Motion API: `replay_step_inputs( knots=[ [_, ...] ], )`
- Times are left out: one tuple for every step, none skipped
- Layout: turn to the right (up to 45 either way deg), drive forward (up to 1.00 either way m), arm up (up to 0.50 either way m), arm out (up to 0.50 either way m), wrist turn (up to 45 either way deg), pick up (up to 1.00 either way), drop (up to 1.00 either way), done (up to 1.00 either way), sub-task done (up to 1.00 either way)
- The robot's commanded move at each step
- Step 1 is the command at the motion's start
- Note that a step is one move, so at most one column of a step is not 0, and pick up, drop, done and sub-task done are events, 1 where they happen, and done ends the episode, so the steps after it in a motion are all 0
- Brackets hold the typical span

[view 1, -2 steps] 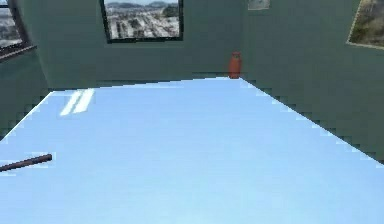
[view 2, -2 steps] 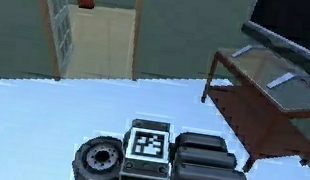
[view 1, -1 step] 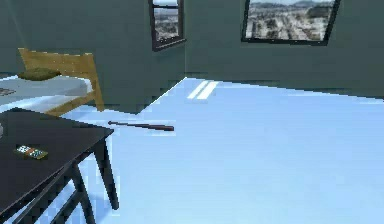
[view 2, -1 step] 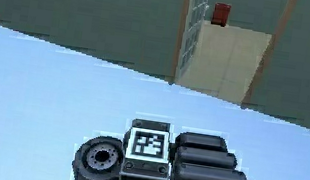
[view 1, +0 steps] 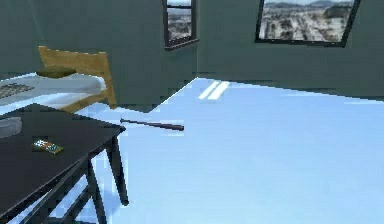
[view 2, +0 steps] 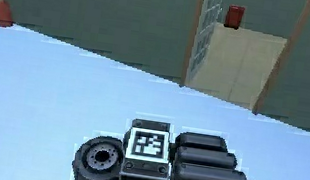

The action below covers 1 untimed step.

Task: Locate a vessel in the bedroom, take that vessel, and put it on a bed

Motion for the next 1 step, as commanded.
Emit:
replay_step_inputs(
  knots=[
    [0.0,0.6,0.0,0.0,0.0,0.0,0.0,0.0,0.0]
  ],
)
